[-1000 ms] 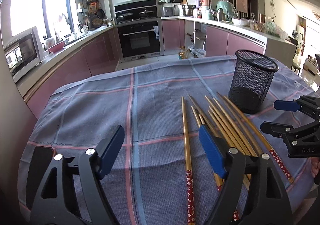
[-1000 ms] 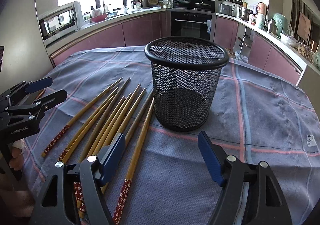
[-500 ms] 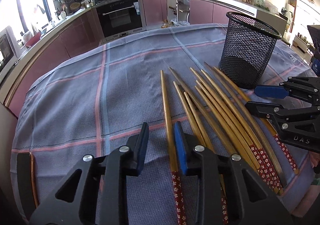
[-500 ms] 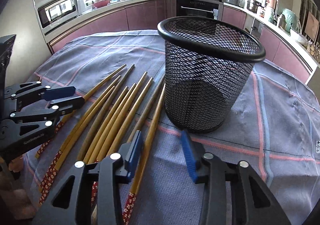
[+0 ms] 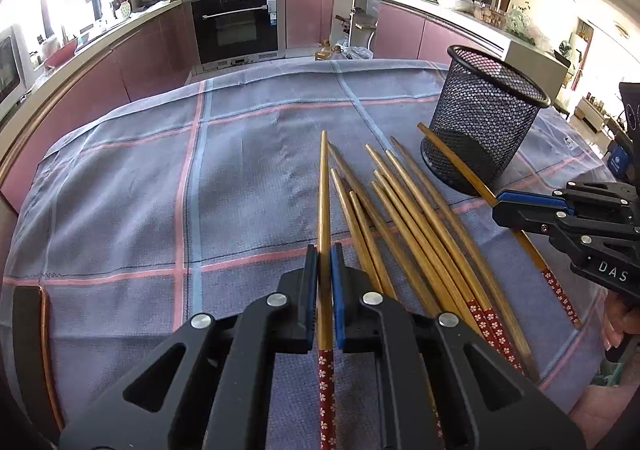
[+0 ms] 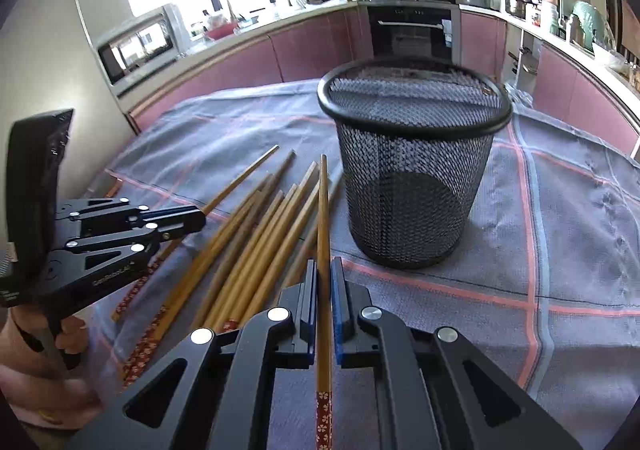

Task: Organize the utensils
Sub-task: 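Lower both tools to the chopsticks and close each on one chopstick, then lift chopsticks upright with both tools and lower them into the mesh cup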

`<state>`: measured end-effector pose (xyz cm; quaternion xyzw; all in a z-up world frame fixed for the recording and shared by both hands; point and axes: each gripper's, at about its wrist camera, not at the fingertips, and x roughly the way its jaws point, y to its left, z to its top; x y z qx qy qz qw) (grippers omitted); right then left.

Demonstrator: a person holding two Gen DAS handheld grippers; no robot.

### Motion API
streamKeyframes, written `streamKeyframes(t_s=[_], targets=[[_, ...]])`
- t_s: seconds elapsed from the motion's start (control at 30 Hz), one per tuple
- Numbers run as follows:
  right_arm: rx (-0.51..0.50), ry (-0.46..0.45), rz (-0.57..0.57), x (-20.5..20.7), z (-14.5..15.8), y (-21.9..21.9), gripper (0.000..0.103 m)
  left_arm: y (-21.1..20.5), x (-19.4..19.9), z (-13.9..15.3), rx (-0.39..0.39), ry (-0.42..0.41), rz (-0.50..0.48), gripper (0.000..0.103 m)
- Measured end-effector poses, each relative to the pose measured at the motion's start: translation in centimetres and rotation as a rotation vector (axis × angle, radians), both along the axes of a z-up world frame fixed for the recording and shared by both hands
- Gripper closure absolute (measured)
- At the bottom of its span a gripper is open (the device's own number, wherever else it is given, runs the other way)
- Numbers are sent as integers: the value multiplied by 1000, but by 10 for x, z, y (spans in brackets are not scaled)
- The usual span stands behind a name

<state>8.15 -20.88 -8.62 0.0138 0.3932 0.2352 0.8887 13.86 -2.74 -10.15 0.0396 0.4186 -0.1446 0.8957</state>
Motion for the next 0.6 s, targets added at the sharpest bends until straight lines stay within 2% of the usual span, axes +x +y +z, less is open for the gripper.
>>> streamKeyframes(t_s=[0.13,0.6], targets=[[67,-44,11,-7,19,-11,97,4,-11,25,-57,-35,-19,96],[239,-221,-5,-18,82,-50,97,4,-53,129,-185,-263,-91,96]])
